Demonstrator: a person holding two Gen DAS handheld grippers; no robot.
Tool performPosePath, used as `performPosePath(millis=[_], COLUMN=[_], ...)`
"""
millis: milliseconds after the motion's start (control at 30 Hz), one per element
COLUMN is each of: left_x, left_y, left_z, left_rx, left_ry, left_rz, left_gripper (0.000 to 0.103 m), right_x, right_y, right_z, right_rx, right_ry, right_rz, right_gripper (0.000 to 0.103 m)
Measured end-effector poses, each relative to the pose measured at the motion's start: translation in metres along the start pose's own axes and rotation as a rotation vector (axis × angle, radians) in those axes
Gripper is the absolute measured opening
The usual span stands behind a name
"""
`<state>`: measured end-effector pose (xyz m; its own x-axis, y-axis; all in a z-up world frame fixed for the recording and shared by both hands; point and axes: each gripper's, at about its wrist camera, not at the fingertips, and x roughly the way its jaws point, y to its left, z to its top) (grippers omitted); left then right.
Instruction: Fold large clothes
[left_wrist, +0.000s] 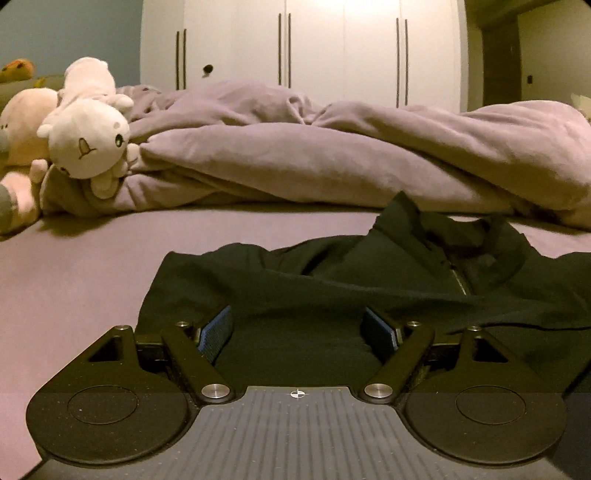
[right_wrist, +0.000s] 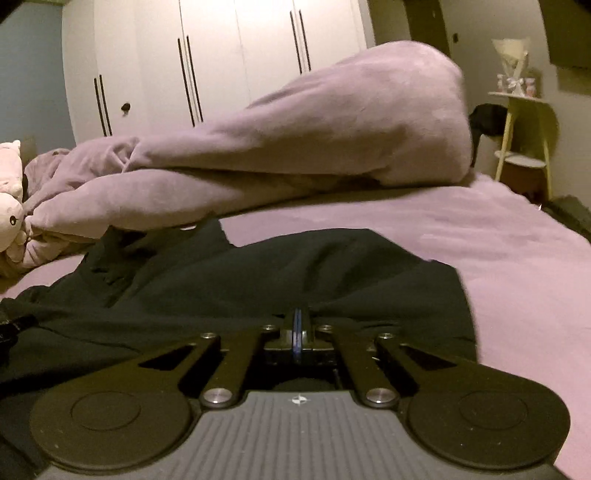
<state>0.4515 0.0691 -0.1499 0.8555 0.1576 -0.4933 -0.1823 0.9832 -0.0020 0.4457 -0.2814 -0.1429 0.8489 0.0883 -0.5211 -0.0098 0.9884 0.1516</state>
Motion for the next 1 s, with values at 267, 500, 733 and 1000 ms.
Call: performPosePath(millis=[267,500,733,1000], left_x=[-0.016,-0.072,-0.07,-0.067], left_y=[-0.006,0.025,0.039,0.031], left_z=[0.004,-0.016,-0.011,-0.014], left_rx=[0.16,0.201,0.001,0.051], left_ry=[0.04,0.042,0.182,0.219], left_rz=[0.048,0.027,-0.001,0.027], left_gripper=[0.083,0.093,0.093,0.093], right_x=[-0.005,-0.113,-0.095,-0.078], right_y=[0.013,-0.022,-0.009,0.005], right_z=[0.004,-0.011,-0.019,-0.03], right_rx=[-0.052,0.235,0.25,0.081], right_ry=[0.05,-0.006,0.116,0.189], right_rz=[-0.034,0.061,0.01,-0.083], right_gripper=[0.0,0.073,0.051,0.046])
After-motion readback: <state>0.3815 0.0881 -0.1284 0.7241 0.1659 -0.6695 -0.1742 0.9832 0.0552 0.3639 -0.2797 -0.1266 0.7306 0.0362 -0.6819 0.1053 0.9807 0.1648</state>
